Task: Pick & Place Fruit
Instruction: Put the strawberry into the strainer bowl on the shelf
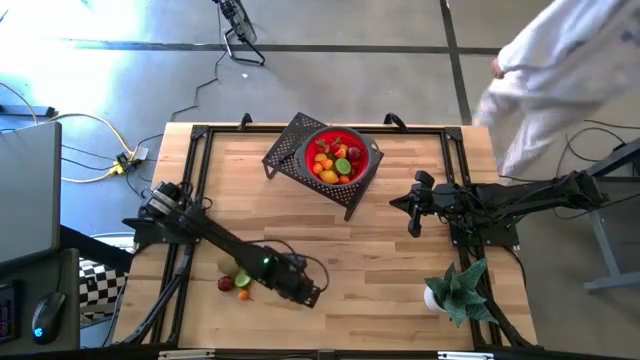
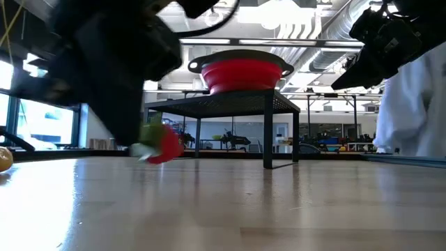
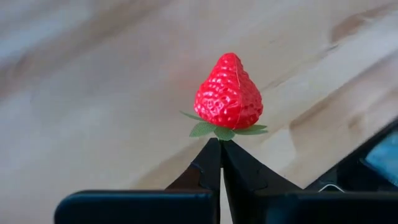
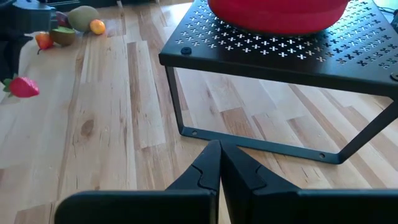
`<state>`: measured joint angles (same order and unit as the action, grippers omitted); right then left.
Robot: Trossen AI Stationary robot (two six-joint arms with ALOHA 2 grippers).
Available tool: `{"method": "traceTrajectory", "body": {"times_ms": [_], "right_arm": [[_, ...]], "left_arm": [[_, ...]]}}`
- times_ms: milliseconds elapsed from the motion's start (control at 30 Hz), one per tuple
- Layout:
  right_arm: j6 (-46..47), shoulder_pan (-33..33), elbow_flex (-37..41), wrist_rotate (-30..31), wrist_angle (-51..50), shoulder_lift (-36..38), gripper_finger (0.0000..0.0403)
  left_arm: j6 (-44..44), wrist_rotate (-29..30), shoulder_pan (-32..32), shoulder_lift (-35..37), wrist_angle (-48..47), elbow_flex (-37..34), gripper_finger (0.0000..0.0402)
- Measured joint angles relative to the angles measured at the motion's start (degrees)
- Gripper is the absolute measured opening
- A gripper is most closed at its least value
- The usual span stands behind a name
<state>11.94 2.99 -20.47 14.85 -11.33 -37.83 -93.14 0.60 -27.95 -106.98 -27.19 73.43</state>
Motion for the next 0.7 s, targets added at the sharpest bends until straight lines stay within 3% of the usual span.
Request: {"method": "traceTrajectory", "body": {"times_ms": [233, 500, 700], "right_arm": [[0.2, 0.0, 0.0, 0.0, 0.0, 0.0, 0.0002], [0.4, 0.0, 0.0, 0.0, 2.1, 0.0, 0.0002], [0.3, 0.0, 0.0, 0.2, 6.4, 0.0, 0.0002]], "left_arm": [[20.3, -1.8, 7.1, 0.8, 3.4, 0.0, 0.0000], [44.0, -9.8, 16.6, 2.8, 15.6, -0.1, 0.0000], [55.7, -19.0, 24.6, 5.9, 23.4, 0.7, 0.0000]]}}
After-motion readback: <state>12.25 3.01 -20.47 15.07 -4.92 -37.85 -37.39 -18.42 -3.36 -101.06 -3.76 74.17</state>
